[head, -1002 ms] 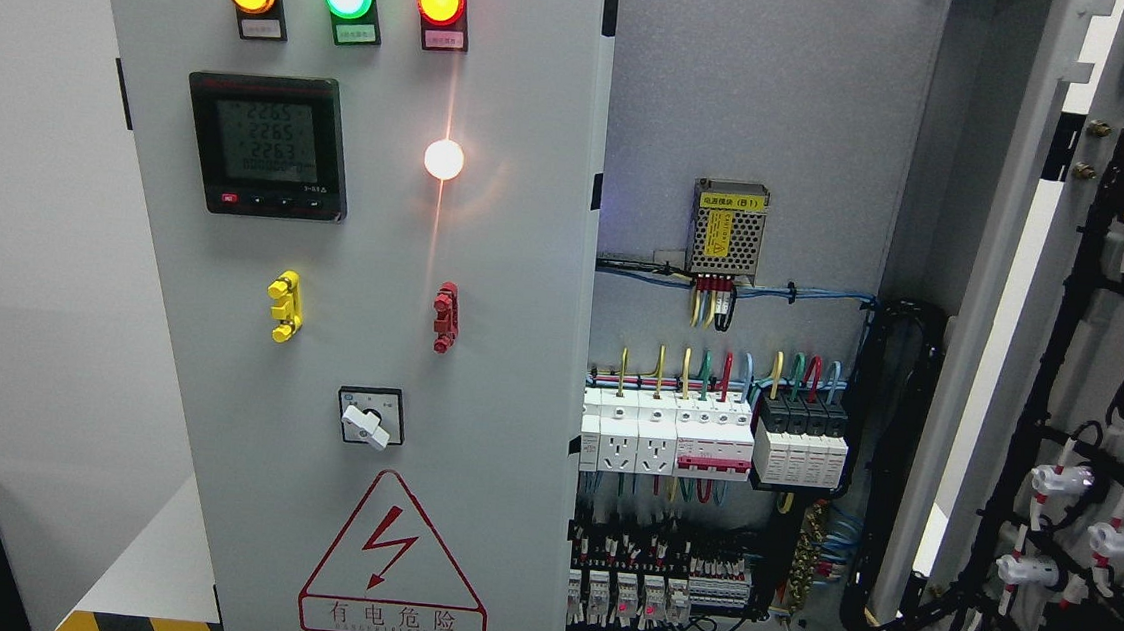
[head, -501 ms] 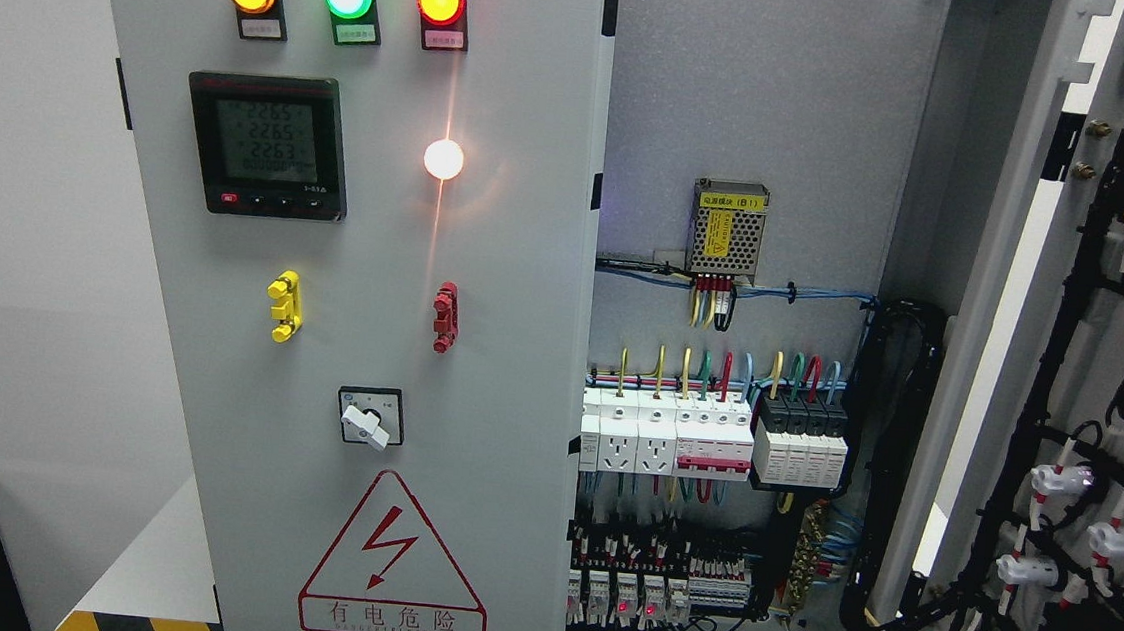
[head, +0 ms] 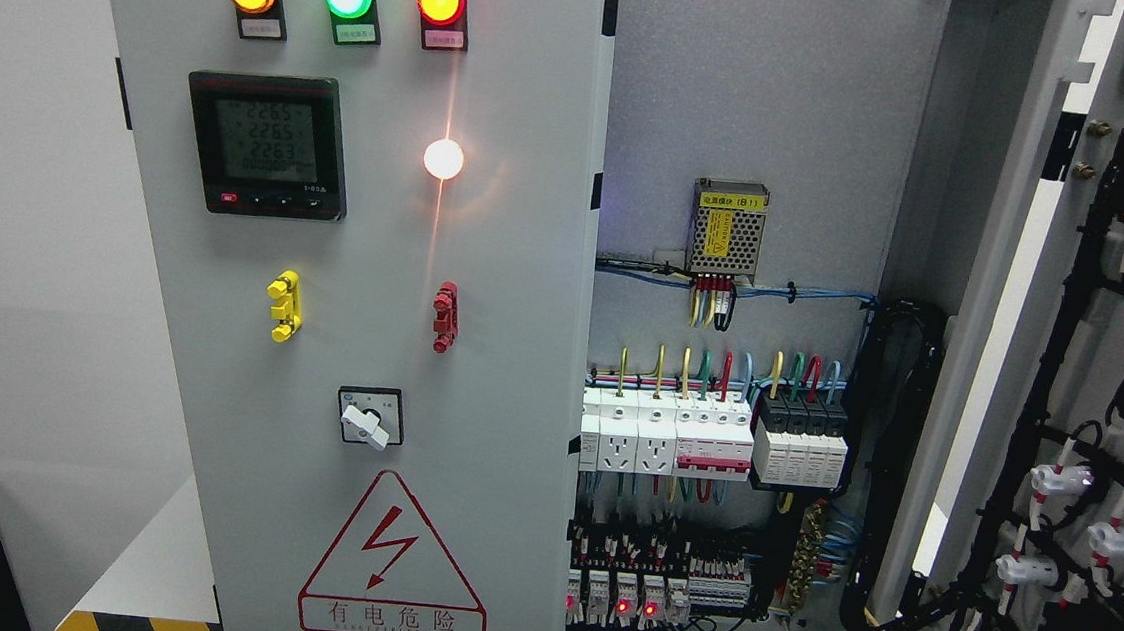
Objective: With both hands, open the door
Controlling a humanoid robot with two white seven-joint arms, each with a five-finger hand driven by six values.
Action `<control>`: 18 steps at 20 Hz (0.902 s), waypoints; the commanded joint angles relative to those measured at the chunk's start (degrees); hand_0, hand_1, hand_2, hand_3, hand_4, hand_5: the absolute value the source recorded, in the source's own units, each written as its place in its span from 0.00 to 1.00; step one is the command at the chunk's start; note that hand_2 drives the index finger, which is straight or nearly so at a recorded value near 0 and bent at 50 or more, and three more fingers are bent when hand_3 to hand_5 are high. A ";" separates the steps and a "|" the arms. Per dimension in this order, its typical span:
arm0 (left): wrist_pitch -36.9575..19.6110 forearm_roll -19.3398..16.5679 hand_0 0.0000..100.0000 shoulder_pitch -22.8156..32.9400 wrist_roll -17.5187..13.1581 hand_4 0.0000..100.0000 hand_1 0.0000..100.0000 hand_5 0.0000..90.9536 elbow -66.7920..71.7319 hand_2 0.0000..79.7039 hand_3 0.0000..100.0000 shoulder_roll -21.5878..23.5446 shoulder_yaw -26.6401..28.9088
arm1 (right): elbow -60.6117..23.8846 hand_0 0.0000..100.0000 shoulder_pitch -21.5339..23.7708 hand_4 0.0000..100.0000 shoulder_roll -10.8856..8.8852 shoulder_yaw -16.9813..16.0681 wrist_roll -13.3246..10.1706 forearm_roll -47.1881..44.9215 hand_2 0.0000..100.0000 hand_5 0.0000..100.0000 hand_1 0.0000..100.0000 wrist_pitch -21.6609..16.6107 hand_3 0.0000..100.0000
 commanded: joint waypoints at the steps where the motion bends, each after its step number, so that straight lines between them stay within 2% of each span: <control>1: -0.01 -0.79 0.00 0.00 -0.03 0.00 0.00 0.00 0.01 0.00 0.00 -0.08 0.02 | -8.00 0.19 -6.35 0.00 -0.53 4.74 -0.01 0.44 0.00 0.00 0.00 -0.17 0.00; 12: -0.01 -0.79 0.00 0.00 -0.03 0.00 0.00 0.00 0.01 0.00 0.00 -0.08 0.02 | -7.56 0.19 -19.36 0.00 -0.45 6.06 -0.36 0.35 0.00 0.00 0.00 0.10 0.00; 18: -0.01 -0.79 0.00 0.00 -0.03 0.00 0.00 0.00 0.01 0.00 0.00 -0.08 0.02 | -4.85 0.19 -27.27 0.00 0.52 6.32 -0.54 0.27 0.00 0.00 0.00 0.54 0.00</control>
